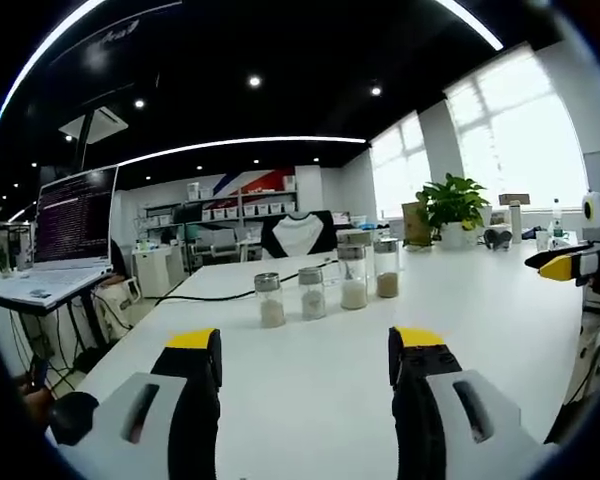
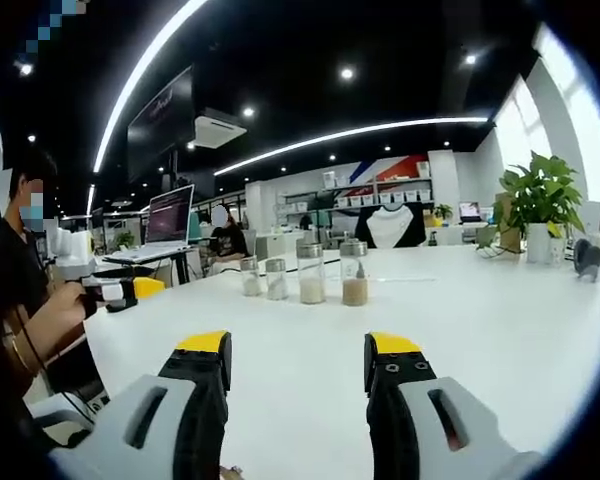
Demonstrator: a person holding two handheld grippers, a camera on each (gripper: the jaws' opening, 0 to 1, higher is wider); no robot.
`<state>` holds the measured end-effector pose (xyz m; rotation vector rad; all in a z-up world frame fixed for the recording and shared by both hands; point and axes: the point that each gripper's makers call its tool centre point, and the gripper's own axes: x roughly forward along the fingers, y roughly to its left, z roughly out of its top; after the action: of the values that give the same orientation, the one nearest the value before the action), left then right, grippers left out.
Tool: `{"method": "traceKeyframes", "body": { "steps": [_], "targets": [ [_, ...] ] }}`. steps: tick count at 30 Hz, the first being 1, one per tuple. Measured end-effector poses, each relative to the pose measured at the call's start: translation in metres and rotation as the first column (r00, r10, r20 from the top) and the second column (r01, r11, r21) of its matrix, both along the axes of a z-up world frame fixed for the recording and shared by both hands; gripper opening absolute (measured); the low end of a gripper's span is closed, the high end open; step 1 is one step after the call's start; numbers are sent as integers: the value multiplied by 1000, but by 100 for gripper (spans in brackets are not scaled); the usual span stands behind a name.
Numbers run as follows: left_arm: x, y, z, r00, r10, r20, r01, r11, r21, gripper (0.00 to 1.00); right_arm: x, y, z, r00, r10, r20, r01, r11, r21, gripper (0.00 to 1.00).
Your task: Rotate the seasoning bottle until the label or dispensing opening points toward the visible target arrow and the bottle remains upright within the marked orientation range
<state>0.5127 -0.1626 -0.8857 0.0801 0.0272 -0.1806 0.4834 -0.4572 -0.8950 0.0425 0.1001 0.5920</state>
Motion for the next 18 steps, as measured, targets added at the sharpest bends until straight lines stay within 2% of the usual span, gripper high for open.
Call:
{"method": "traceKeyframes", "body": {
  "steps": [6, 18],
  "targets": [
    [-1, 1, -1, 1000, -7, -5, 7, 1000, -16, 70, 1, -3, -4, 1000, -9, -21, 9, 1000, -5, 52],
    [-3, 0, -7, 1000, -8, -26, 8, 1000, -20, 70, 0, 1, 1, 1000, 2, -19, -2, 1000, 12, 54]
  ]
}}
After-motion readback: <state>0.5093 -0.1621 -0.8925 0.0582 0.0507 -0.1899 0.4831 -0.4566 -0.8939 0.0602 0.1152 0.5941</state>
